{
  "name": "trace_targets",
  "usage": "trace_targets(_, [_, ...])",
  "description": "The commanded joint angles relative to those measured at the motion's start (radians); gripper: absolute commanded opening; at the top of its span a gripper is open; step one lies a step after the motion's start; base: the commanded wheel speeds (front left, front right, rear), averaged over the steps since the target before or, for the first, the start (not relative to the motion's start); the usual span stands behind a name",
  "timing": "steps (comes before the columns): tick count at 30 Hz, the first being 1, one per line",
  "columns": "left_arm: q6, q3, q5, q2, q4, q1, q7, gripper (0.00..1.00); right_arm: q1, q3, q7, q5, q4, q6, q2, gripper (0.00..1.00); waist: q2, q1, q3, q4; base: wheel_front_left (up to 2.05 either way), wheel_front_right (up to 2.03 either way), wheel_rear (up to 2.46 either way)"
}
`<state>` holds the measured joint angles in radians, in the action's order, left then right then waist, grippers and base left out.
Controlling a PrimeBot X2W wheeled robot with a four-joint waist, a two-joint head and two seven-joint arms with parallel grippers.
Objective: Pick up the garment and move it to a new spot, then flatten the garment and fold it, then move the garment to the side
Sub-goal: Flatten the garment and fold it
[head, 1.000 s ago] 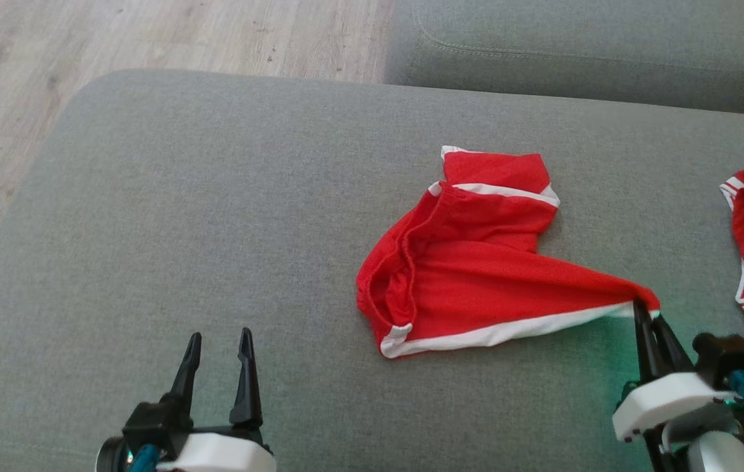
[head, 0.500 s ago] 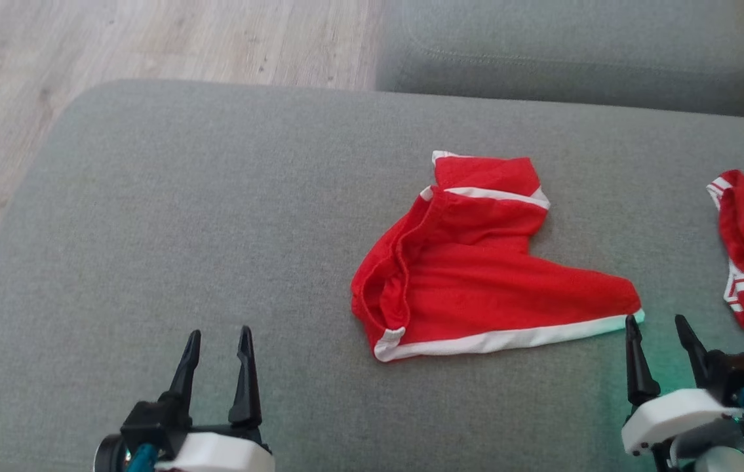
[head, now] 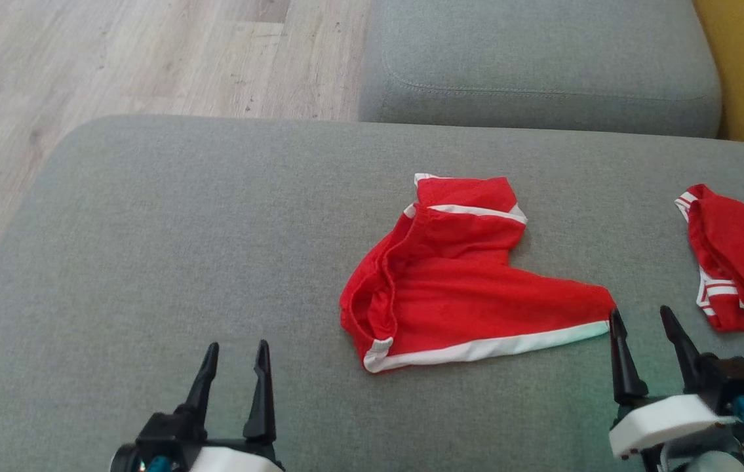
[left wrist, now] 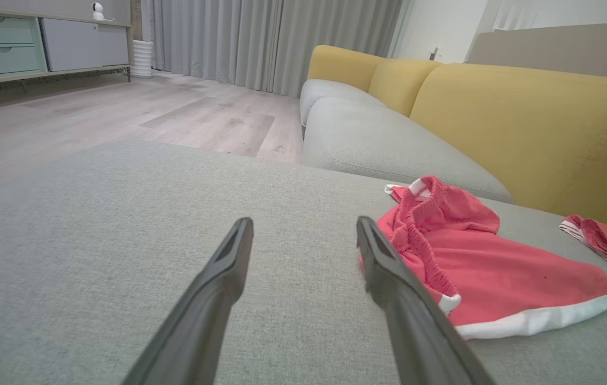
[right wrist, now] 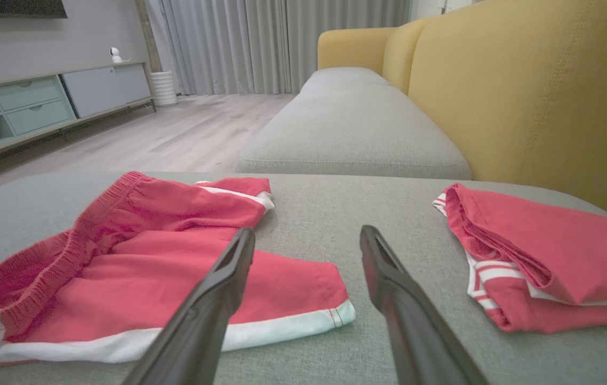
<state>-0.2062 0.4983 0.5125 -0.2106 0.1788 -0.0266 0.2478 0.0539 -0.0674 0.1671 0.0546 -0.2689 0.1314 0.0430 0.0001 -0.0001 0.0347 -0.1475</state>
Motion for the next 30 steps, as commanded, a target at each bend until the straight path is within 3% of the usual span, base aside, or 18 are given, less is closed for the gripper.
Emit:
trace_targets(1, [0.003,-0.023,0.003,-0.003,-0.031,0.032,0.004,1.00,-0.022,0.032,0.000,0.010,0.045,-0.001,0.007,1.00,-0.0001,0.0001,0.002,0.002,0.00,0.00,0.00])
trace_targets(22, [-0.005,-0.014,0.013,-0.018,-0.002,0.060,-0.030,1.00,-0.015,0.065,-0.008,0.032,0.085,-0.001,0.007,1.00,-0.0001,0.0001,-0.017,0.013,0.00,0.00,0.00])
trace_targets(30, [0.123,0.163,-0.067,-0.012,0.010,0.225,-0.194,1.00,-0.037,0.064,-0.018,0.017,0.107,-0.001,0.007,1.00,-0.0001,0.0001,-0.066,0.036,0.00,0.00,0.00])
